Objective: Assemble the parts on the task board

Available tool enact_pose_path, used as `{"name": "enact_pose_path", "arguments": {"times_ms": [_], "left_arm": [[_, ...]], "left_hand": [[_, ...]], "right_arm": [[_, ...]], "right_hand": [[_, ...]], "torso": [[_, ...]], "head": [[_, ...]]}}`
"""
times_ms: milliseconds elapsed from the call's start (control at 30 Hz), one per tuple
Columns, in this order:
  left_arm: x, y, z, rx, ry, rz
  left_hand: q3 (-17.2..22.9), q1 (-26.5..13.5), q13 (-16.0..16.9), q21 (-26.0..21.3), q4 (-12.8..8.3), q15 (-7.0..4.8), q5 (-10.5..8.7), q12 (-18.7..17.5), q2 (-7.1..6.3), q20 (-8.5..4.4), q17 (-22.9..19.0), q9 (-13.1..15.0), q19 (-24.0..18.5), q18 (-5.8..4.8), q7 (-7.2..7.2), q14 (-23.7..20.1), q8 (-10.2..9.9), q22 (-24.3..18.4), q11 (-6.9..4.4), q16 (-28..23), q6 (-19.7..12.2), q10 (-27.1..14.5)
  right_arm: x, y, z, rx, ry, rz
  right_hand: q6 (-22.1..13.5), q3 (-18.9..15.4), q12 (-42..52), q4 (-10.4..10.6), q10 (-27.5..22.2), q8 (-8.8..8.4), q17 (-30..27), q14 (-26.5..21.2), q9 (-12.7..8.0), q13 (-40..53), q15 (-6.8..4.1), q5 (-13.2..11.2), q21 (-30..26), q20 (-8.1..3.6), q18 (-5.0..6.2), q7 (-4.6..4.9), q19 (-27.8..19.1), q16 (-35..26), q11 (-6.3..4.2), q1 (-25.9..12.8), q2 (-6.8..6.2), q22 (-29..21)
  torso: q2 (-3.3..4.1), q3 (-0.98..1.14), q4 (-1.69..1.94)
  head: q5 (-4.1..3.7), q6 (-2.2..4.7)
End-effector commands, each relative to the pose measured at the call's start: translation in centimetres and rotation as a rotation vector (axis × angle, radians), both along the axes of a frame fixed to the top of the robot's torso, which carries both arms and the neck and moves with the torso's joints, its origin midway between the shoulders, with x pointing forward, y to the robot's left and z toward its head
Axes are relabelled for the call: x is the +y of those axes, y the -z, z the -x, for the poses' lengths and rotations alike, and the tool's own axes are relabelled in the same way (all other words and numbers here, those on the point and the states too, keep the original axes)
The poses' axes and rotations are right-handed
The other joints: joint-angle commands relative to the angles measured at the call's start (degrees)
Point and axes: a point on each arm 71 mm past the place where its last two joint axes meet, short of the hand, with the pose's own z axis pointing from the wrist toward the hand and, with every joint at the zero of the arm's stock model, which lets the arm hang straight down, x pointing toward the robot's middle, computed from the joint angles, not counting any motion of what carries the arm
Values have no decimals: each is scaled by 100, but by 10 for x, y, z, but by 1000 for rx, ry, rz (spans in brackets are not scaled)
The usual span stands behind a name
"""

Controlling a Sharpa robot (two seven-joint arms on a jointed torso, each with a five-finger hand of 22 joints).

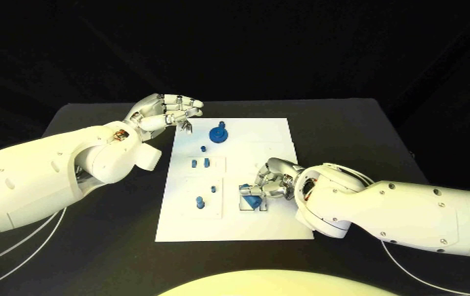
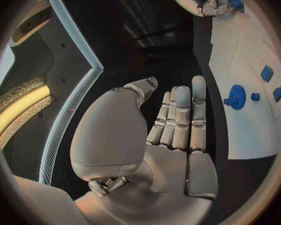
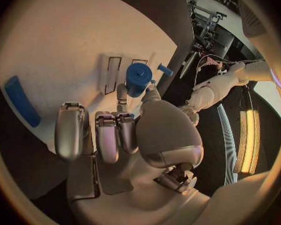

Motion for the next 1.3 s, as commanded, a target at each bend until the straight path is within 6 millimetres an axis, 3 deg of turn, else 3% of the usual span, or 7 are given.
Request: {"name": "enact_pose_path", "arguments": {"times_ms": [33, 233, 567, 900, 1067, 1300], "left_arm": [[-1, -1, 1, -6, 14, 8], [0, -1, 1, -6, 11, 6], [2, -1, 1, -5, 6, 3], [4, -1, 0, -4, 1, -1], [4, -1, 0, -3, 0, -2], [4, -1, 0, -3, 2, -1]], "left_hand": [[4, -18, 7, -25, 28, -10, 33, 20, 12, 47, -7, 7, 8, 88, 0, -35, 38, -8, 7, 18, -27, -39], [4, -18, 7, -25, 28, -10, 33, 20, 12, 47, -7, 7, 8, 88, 0, -35, 38, -8, 7, 18, -27, -39], [4, -18, 7, -25, 28, -10, 33, 20, 12, 47, -7, 7, 8, 88, 0, -35, 38, -8, 7, 18, -27, -39], [7, -10, 8, -31, 38, -8, 34, 27, 16, 48, -11, 8, 11, 88, 4, -43, 41, -13, 10, 19, -33, -48], [7, -10, 8, -31, 38, -8, 34, 27, 16, 48, -11, 8, 11, 88, 4, -43, 41, -13, 10, 19, -33, -48], [7, -10, 8, -33, 43, -7, 34, 30, 17, 48, -3, 8, 12, 88, 4, -40, 41, -14, 10, 23, -38, -50]], "right_arm": [[3, 1, 1, -3, -30, 26], [2, 0, 1, -16, -34, 39], [-3, -3, 8, -27, -41, 41], [-13, -7, 15, -24, -48, 47], [-12, -8, 19, -5, -67, 46], [-7, -6, 23, 11, -83, 33]], "right_hand": [[4, -93, -65, 8, 407, -4, 1450, 584, 33, 1213, -38, -2, -34, -51, -63, 5, 11, 17, -52, -230, -84, 596], [-1, 32, -83, 14, 400, 7, 1435, 581, 72, 1203, -44, 15, -62, -56, -60, -1, 9, 13, -56, -529, -206, 592], [-3, 119, -84, 12, 402, 11, 1437, 582, 90, 1207, -45, 16, -58, -58, -62, -2, 15, 13, -60, -666, -207, 601], [4, 188, -79, 11, 411, 17, 1441, 582, 110, 1219, -49, 12, -52, -62, -64, -7, 23, 14, -65, -834, -157, 613], [14, 218, -71, 2, 418, 22, 1438, 582, 119, 1230, -51, 10, -60, -63, -63, -11, 22, 13, -69, -830, -91, 612], [28, 235, -63, -7, 427, 26, 1442, 583, 129, 1243, -57, 3, -56, -67, -64, -18, 26, 14, -74, -774, -5, 619]], "torso": [[2, 2, 2], [0, 4, -1], [4, 12, -2], [-1, 7, -7], [4, 14, 3], [3, 2, -1]], "head": [[0, 13], [5, 13], [20, 12], [26, 3], [42, 2], [44, -11]]}}
